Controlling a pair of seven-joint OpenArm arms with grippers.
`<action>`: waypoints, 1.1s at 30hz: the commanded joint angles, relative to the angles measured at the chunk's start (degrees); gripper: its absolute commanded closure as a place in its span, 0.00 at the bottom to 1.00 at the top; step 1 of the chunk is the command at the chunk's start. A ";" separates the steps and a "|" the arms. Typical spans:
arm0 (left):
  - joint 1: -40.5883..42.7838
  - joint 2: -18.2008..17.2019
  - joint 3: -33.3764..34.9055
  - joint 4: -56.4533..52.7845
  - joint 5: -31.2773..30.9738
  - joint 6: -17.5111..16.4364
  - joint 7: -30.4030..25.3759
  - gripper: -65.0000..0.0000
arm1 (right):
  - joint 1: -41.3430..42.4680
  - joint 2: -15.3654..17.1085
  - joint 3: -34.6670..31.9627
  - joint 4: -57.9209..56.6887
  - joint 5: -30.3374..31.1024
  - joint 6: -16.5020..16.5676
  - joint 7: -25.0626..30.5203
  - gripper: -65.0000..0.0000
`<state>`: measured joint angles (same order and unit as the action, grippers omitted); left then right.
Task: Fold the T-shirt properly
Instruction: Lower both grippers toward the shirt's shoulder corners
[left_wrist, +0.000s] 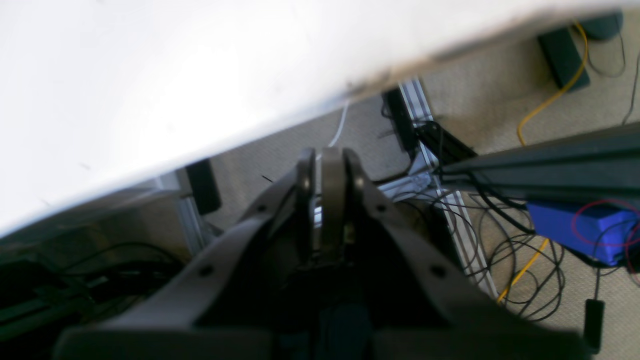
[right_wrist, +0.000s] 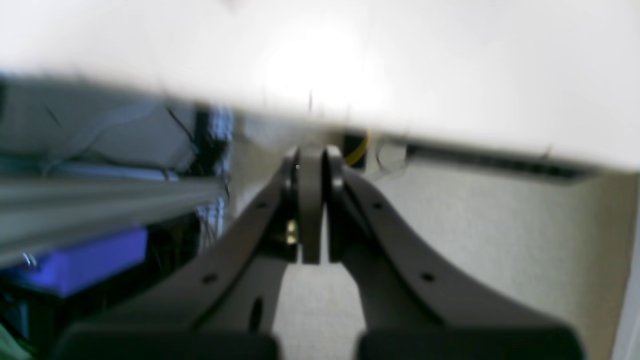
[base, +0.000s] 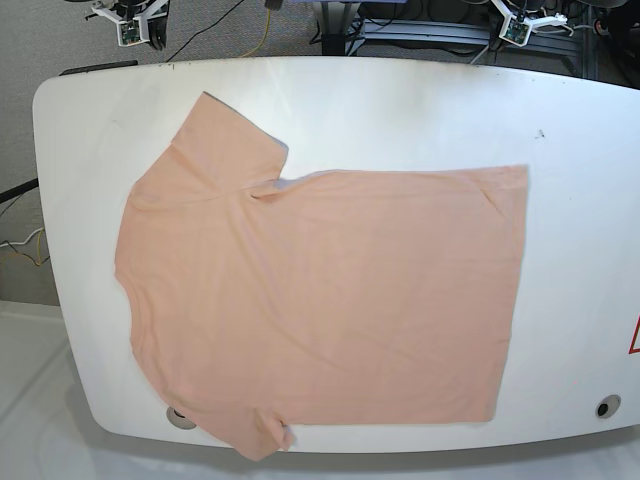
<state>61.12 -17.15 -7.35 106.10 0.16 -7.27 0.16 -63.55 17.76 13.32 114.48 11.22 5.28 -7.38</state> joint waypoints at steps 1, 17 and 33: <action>0.93 -0.43 -1.27 2.39 -0.64 0.77 2.01 0.99 | -0.19 0.48 2.75 2.44 3.81 1.25 -0.01 1.00; -1.16 -0.24 -7.84 3.60 -5.21 -6.09 7.38 0.94 | 7.44 1.53 7.34 4.56 6.14 5.90 -12.69 1.00; -5.57 -0.50 -11.43 4.95 -7.60 -9.97 3.76 0.88 | 11.20 -0.22 10.17 2.26 13.68 10.00 -5.97 0.95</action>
<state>55.61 -17.65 -18.50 110.30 -7.53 -16.78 5.30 -51.99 18.02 22.50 116.97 22.79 15.09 -16.73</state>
